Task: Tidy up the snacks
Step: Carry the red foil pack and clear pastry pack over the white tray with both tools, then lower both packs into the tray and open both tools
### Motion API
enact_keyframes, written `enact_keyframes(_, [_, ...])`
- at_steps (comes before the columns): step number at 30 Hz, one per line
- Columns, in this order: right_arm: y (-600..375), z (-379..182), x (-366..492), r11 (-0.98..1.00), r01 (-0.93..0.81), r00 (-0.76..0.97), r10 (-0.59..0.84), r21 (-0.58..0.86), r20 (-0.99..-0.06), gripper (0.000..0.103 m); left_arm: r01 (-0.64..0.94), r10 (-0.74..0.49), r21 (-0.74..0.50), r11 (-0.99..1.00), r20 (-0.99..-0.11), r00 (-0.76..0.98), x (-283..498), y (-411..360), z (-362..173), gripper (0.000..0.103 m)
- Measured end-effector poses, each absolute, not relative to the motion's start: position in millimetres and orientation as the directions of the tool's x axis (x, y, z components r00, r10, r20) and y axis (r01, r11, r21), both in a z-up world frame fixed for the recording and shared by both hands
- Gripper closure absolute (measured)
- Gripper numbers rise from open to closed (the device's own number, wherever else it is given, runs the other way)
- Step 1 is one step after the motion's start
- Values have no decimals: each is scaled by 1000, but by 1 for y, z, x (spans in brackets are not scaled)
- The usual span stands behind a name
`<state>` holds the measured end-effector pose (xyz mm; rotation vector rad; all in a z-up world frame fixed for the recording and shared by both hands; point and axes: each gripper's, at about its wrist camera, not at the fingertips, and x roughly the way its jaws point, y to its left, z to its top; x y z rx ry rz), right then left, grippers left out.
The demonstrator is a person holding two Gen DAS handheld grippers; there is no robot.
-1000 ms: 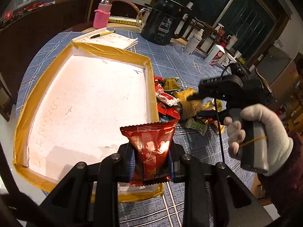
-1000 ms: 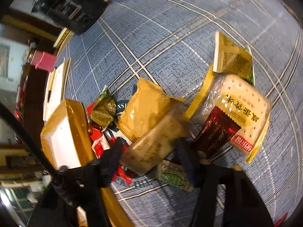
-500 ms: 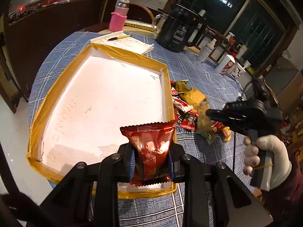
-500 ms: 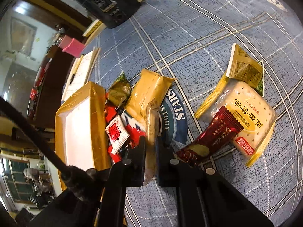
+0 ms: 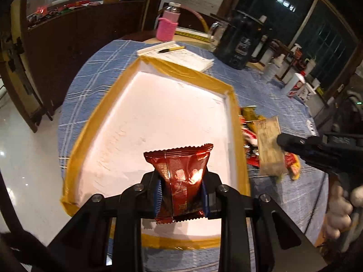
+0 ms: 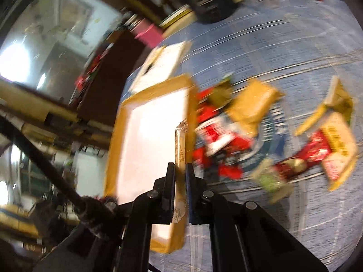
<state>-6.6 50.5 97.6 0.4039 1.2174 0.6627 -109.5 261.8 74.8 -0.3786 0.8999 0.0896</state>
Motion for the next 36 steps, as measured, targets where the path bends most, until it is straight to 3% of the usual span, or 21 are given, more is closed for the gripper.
enact_keyframes(10, [158,75,-49,631,-410,-49,706,659,-707,97,-307,-34,-236,922,-838,544,-97,306,42,74])
enact_keyframes(29, [179,48,-49,658,-364,-113,671,659,-733,93,-273,-62,-205,940,-888,456,-77,314,25,72])
enact_keyframes(34, [184,57,-54,657,-423,-104,649,624,-754,93,-260,-65,-198,945,-893,445,-75,312,28,64])
enact_keyframes(36, [186,62,-57,667,-446,-81,634,597,-769,88,-255,-53,-185,949,-891,450,-76,310,33,54])
